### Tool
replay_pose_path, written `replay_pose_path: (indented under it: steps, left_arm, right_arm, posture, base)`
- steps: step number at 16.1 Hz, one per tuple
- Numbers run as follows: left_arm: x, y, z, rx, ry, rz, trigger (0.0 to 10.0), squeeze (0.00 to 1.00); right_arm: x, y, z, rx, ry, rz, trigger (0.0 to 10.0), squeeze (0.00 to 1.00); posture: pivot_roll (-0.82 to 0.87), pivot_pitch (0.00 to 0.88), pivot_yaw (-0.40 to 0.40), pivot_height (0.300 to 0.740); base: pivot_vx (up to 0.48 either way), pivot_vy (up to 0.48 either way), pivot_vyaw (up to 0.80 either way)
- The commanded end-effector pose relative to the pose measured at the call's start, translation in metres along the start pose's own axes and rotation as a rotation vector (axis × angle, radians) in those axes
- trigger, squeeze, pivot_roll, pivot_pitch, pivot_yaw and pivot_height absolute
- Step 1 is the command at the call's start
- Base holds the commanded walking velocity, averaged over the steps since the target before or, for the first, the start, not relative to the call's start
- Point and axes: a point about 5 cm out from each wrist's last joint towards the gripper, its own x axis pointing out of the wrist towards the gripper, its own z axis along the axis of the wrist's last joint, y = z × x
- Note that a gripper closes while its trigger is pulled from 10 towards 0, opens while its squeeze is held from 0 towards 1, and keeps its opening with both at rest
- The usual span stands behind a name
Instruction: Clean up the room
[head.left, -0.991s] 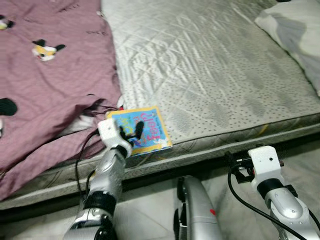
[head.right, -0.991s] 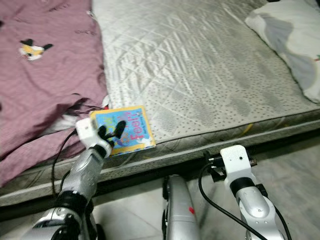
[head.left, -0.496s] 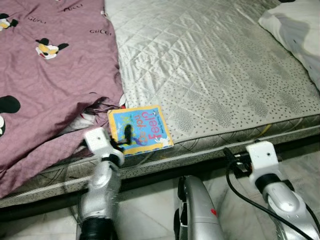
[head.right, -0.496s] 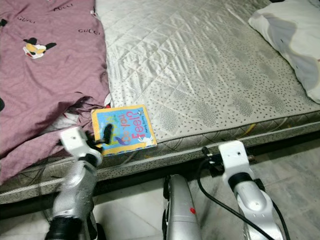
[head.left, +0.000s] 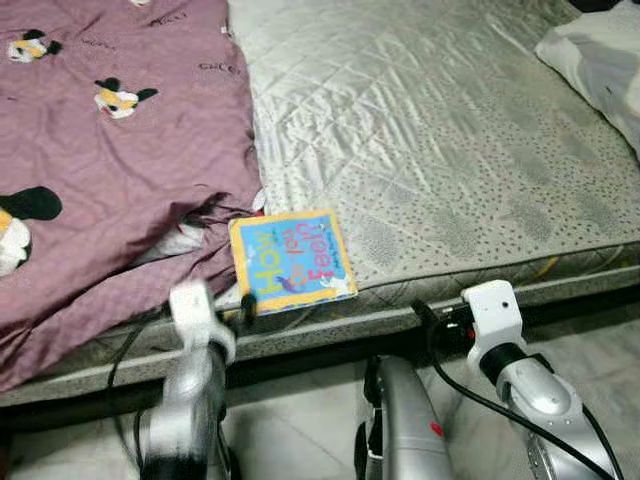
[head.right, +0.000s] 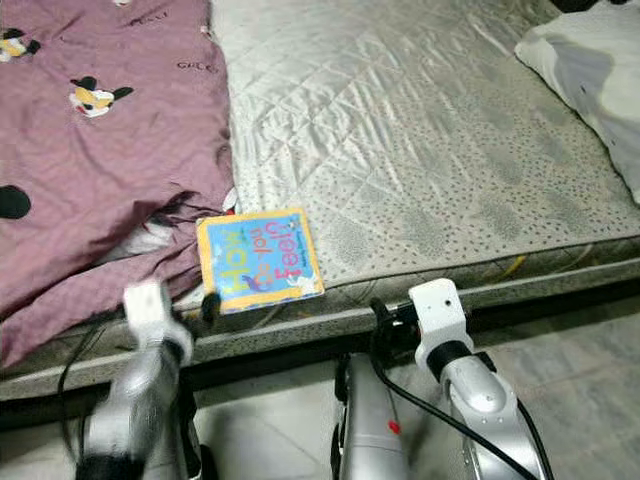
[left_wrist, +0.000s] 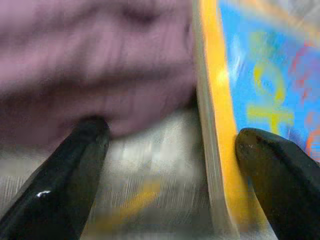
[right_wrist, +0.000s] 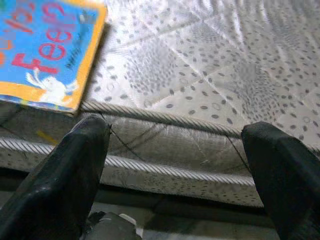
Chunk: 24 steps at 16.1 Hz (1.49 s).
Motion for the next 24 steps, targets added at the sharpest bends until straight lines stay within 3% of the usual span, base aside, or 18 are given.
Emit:
replay_pose_path:
  steps: [1,5,6,7,13,21,24]
  left_arm:
    - [0.002,0.004,-0.004,-0.012,0.018,-0.001,10.0,0.00]
    - [0.019,-0.007,0.006,-0.003,0.016,-0.073,10.0,0.00]
    - [0.021,-0.010,0.002,-0.005,0.031,-0.092,1.8,0.00]
    - [0.024,-0.014,-0.003,-0.030,0.051,-0.133,0.0,0.00]
    - [0.031,-0.036,-0.016,-0.041,0.136,-0.271,0.0,0.00]
    - [0.035,-0.040,-0.011,-0.062,0.118,-0.327,0.0,0.00]
    - [0.040,-0.043,0.004,-0.076,0.054,-0.329,0.0,0.00]
  right_arm:
    - [-0.002,-0.001,0.002,-0.001,-0.005,-0.014,10.0,0.00]
    - [-0.004,-0.006,0.001,-0.007,-0.007,-0.047,10.0,0.00]
    - [-0.003,-0.006,0.002,-0.008,-0.011,-0.060,10.0,0.00]
    - [-0.002,-0.006,0.004,-0.007,-0.017,-0.062,10.0,0.00]
    - [0.005,-0.003,0.007,-0.023,-0.034,-0.051,10.0,0.00]
    - [0.017,0.004,0.009,-0.027,-0.063,-0.047,10.0,0.00]
    - [0.028,0.004,0.013,-0.026,-0.091,-0.057,10.0,0.00]
  posture:
    - [-0.17,0.171,-0.003,0.555]
    - [-0.18,0.154,0.013,0.555]
    - [-0.19,0.151,0.014,0.555]
    - [-0.19,0.148,0.015,0.555]
    - [-0.19,0.125,0.027,0.555]
    - [-0.16,0.096,0.049,0.555]
    - [-0.14,0.069,0.056,0.555]
  base:
    - [0.000,0.000,0.00]
    - [0.000,0.000,0.00]
    - [0.000,0.000,0.00]
    - [0.000,0.000,0.00]
    - [0.000,0.000,0.00]
    - [0.000,0.000,0.00]
    - [0.000,0.000,0.00]
